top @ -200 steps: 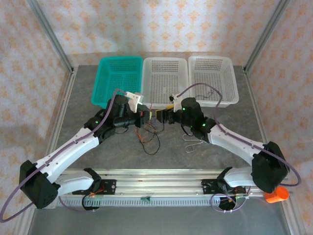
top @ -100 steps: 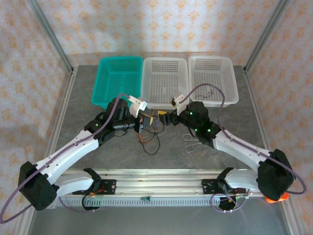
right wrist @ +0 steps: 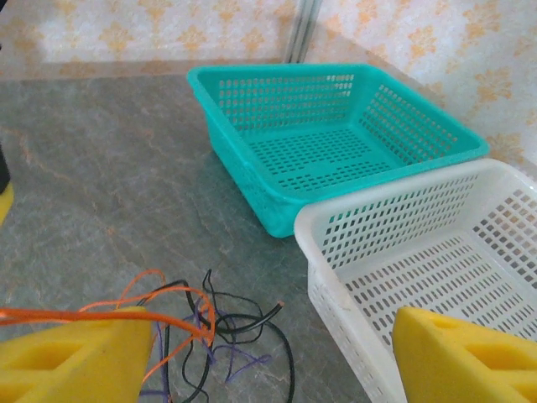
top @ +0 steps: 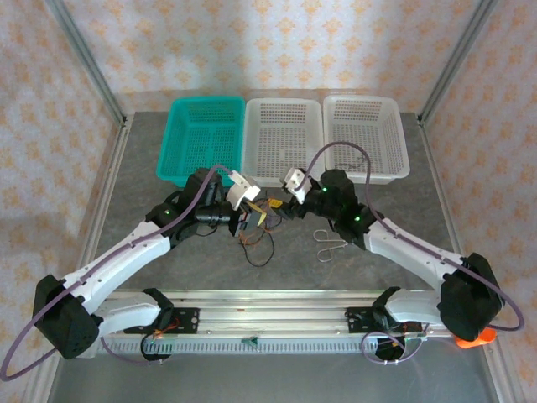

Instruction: Untangle the cables

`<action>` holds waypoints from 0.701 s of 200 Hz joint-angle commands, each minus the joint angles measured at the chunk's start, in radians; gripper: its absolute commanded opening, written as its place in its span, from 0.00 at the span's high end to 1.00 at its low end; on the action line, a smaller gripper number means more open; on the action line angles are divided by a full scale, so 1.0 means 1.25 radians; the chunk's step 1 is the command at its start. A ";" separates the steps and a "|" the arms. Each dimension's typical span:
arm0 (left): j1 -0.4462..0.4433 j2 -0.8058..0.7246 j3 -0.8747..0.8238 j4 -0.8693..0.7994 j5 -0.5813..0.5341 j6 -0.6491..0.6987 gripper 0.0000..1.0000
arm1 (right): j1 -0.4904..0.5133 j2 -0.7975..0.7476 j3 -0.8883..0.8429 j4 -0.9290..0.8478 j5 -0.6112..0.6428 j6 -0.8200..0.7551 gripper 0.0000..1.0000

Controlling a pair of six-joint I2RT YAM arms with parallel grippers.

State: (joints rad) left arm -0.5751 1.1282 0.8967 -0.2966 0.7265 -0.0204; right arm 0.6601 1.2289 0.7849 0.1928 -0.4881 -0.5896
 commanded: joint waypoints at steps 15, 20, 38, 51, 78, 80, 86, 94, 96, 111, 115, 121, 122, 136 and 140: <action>0.007 0.003 0.023 -0.004 0.033 0.029 1.00 | -0.003 0.018 0.028 -0.039 -0.029 -0.060 0.27; 0.007 0.004 0.023 -0.004 0.035 0.029 1.00 | -0.003 0.021 0.028 -0.033 -0.029 -0.060 0.28; 0.007 0.003 0.023 -0.006 0.038 0.028 1.00 | -0.003 0.041 0.037 -0.025 -0.029 -0.060 0.31; 0.007 0.000 0.022 -0.006 0.039 0.027 1.00 | -0.003 0.056 0.042 -0.012 -0.030 -0.058 0.32; 0.007 -0.001 0.022 -0.007 0.042 0.028 1.00 | -0.003 0.082 0.046 0.029 -0.040 -0.045 0.34; 0.007 -0.001 0.023 -0.006 0.043 0.029 1.00 | -0.003 0.083 0.046 0.032 -0.041 -0.043 0.34; 0.007 -0.001 0.023 -0.007 0.044 0.028 1.00 | -0.003 0.087 0.046 0.042 -0.044 -0.037 0.35; 0.007 0.002 0.023 -0.007 0.046 0.027 1.00 | -0.003 0.091 0.047 0.052 -0.052 -0.030 0.37; 0.007 0.002 0.023 -0.006 0.046 0.027 1.00 | -0.003 0.092 0.047 0.055 -0.053 -0.028 0.37; 0.007 0.004 0.024 -0.004 0.040 0.024 1.00 | -0.003 0.099 0.051 0.057 -0.063 -0.021 0.39; 0.007 0.004 0.026 -0.006 0.038 0.024 1.00 | -0.003 0.100 0.052 0.056 -0.065 -0.020 0.40; 0.007 0.005 0.027 -0.008 0.036 0.025 1.00 | -0.003 0.100 0.053 0.055 -0.067 -0.020 0.40; 0.007 0.005 0.027 -0.008 0.036 0.025 1.00 | -0.003 0.101 0.053 0.054 -0.068 -0.019 0.40; 0.007 0.005 0.028 -0.009 0.035 0.025 1.00 | -0.003 0.104 0.053 0.053 -0.071 -0.020 0.40; 0.007 0.004 0.029 -0.009 0.035 0.025 1.00 | -0.003 0.105 0.054 0.053 -0.071 -0.020 0.40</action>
State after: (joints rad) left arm -0.5732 1.1282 0.8970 -0.2985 0.7525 -0.0055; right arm 0.6601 1.3540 0.8181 0.2131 -0.5495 -0.6285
